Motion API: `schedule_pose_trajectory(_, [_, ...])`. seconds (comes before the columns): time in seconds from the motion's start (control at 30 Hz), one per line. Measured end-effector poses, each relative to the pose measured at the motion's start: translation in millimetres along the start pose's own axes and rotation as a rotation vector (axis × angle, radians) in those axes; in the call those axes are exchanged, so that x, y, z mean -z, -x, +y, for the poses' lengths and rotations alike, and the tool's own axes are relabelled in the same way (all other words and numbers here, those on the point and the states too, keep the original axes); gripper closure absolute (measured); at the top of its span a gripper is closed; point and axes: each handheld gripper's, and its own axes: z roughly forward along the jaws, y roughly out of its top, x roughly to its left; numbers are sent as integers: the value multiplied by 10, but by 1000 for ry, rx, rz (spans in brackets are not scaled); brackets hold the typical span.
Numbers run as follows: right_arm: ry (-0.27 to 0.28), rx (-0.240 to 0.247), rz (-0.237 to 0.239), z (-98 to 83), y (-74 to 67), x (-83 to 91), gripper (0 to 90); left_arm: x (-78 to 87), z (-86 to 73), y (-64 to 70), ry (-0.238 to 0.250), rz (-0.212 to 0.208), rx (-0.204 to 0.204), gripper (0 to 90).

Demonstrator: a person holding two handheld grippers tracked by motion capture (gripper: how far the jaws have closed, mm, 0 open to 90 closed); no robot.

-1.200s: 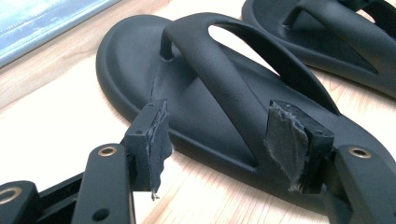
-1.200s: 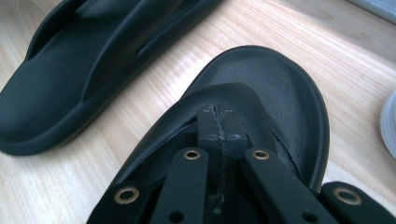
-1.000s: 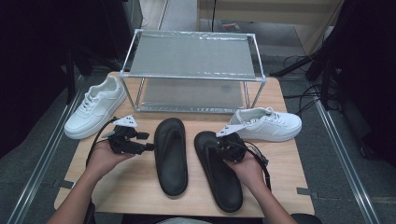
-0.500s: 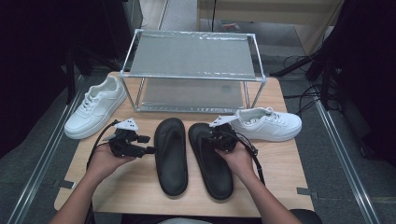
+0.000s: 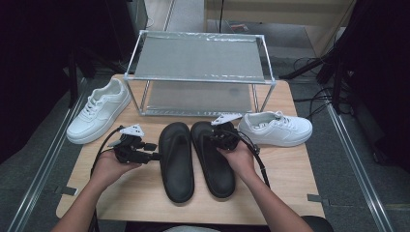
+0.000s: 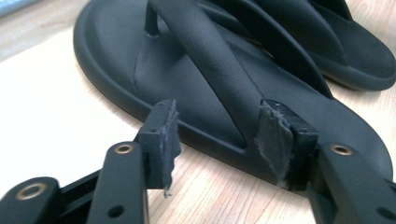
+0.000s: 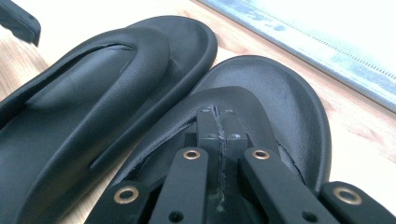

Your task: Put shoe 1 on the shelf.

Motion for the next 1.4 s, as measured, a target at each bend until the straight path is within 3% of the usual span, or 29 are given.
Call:
schedule_pose_trajectory(0.1, [20,14,-14,6,0,80,900,-34,-16,-63,-14,4,21,639])
schedule_pose_trajectory(0.17, [36,-7,-6,14,27,161,900,-49,-24,-99,-23,16,29,699])
schedule_pose_trajectory(0.3, [51,-12,-1,-32,63,372,900,-82,-30,-139,-42,-4,59,741])
schedule_pose_trajectory(0.43, [51,-2,-7,-117,36,547,900,-99,-21,-127,-45,-13,7,841])
schedule_pose_trajectory(0.6, [41,3,-24,-198,-17,656,900,-140,-2,-211,-37,-12,7,841])
schedule_pose_trajectory(0.73, [-7,-22,-42,-266,32,626,900,-154,37,-255,-35,5,-9,842])
schedule_pose_trajectory(1.03, [-62,-38,-73,-366,89,565,900,-218,15,-341,-85,-11,-22,847])
schedule_pose_trajectory(1.13, [-60,-47,-74,-373,88,558,900,-221,19,-346,-82,-7,-29,851])
schedule_pose_trajectory(1.27, [-60,-59,-72,-372,88,550,900,-227,-1,-387,-73,-36,-5,843])
schedule_pose_trajectory(1.4, [-62,-58,-71,-367,81,545,900,-232,8,-383,-79,-43,-10,849])
